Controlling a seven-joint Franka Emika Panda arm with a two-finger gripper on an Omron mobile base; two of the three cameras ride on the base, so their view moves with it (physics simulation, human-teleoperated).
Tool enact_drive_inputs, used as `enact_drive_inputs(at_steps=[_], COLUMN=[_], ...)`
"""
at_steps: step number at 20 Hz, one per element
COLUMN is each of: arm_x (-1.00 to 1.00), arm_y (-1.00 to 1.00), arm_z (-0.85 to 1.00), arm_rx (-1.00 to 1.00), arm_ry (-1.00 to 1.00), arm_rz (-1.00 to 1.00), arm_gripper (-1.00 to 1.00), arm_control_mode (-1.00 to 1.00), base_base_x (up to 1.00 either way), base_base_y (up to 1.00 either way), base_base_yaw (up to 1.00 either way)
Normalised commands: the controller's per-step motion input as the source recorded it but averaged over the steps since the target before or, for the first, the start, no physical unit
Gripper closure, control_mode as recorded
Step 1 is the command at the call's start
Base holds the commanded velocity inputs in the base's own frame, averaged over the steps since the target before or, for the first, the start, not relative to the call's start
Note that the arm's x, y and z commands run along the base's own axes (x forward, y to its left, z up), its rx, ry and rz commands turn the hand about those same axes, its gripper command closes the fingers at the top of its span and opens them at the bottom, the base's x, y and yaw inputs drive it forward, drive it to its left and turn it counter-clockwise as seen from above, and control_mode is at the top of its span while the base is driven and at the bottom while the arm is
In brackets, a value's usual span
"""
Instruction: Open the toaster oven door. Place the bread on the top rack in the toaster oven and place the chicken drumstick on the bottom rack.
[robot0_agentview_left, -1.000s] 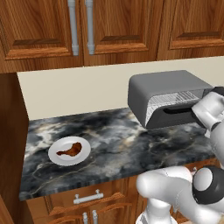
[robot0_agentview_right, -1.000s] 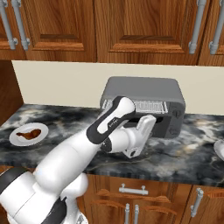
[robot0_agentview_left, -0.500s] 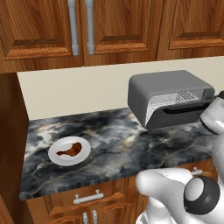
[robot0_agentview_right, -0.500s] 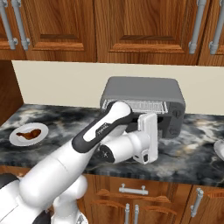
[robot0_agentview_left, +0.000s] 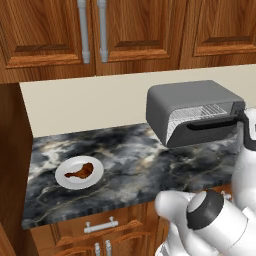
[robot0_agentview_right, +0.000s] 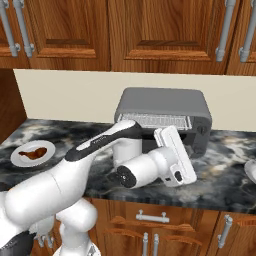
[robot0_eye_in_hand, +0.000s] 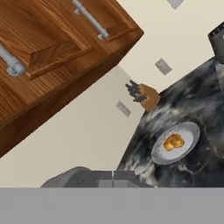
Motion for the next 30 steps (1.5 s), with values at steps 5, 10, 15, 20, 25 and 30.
enact_drive_inputs(at_steps=[5, 10, 15, 20, 25, 30], arm_x=[-0.09, -0.21, -0.20, -0.03, 0.00, 0.05], arm_y=[0.00, 0.12, 0.38, 0.37, 0.35, 0.45], arm_z=[0.34, 0.27, 0.08, 0.13, 0.19, -0.14], arm_rx=[-0.33, -0.30, -0.11, 0.00, 0.00, 0.00], arm_ry=[0.36, 0.33, 0.34, 0.25, 0.32, 0.31], arm_rz=[0.04, 0.15, 0.25, 0.21, 0.08, 0.00], arm_gripper=[1.00, 1.00, 1.00, 1.00, 1.00, 1.00], arm_control_mode=[-1.00, -1.00, -1.00, -1.00, -1.00, -1.00], base_base_x=[0.00, 0.00, 0.00, 0.00, 0.00, 0.00], base_base_y=[0.00, 0.00, 0.00, 0.00, 0.00, 0.00], base_base_yaw=[0.00, 0.00, 0.00, 0.00, 0.00, 0.00])
